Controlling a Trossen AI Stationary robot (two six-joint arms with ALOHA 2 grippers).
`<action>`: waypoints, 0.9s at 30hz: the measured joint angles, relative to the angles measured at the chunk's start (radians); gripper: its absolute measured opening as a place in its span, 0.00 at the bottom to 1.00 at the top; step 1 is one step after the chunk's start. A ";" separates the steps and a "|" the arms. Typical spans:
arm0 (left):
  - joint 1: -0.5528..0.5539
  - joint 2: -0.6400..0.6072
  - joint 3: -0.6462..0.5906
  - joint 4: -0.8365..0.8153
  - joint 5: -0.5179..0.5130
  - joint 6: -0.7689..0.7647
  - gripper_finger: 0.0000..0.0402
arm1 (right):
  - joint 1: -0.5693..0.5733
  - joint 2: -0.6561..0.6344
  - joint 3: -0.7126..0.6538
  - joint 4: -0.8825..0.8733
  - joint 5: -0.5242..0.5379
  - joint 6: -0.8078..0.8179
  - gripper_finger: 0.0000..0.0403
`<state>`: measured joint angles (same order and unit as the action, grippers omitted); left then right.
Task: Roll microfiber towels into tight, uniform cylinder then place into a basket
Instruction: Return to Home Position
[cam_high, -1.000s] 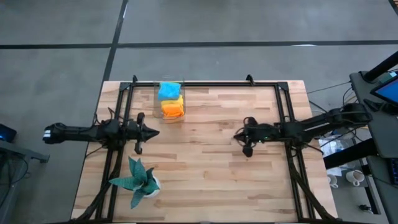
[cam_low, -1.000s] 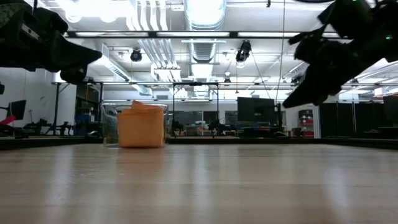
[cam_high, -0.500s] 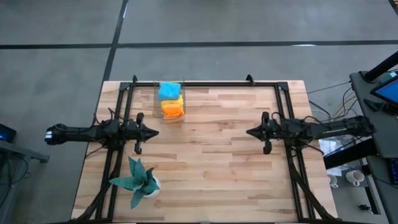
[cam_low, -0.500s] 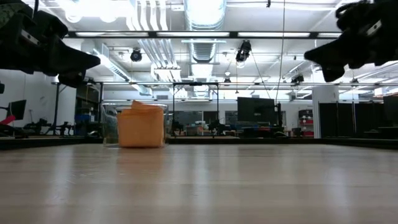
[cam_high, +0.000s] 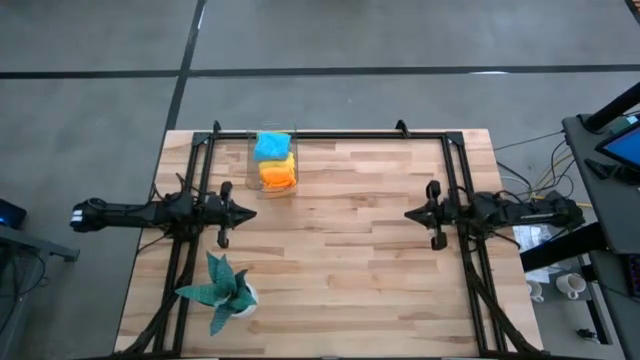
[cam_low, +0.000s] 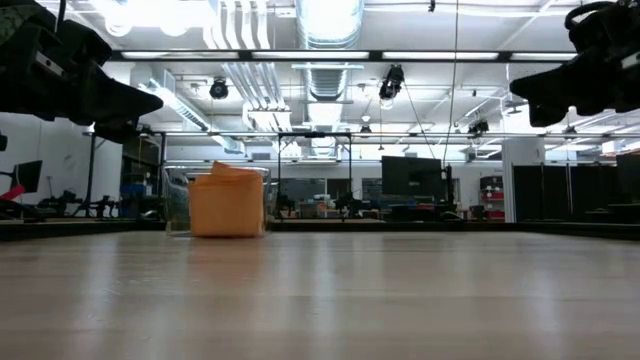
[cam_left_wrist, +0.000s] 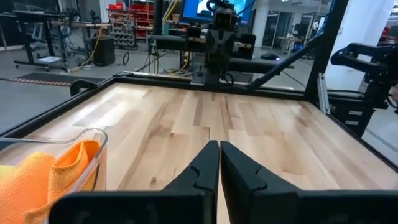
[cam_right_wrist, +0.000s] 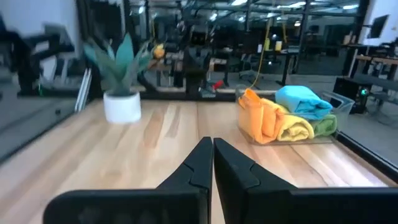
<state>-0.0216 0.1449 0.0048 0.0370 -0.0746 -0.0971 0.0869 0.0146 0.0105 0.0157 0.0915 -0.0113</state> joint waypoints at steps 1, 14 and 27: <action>0.000 0.001 0.000 0.002 0.000 0.000 0.00 | 0.001 0.011 0.000 -0.002 -0.009 -0.024 0.02; 0.000 0.005 0.000 -0.002 -0.003 0.000 0.00 | 0.000 0.099 0.000 -0.003 -0.013 -0.069 0.02; 0.000 0.003 0.000 -0.001 -0.003 0.000 0.00 | 0.000 0.113 0.000 -0.003 -0.013 -0.016 0.02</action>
<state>-0.0216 0.1482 0.0045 0.0362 -0.0772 -0.0971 0.0872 0.1272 0.0105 0.0124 0.0787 -0.0269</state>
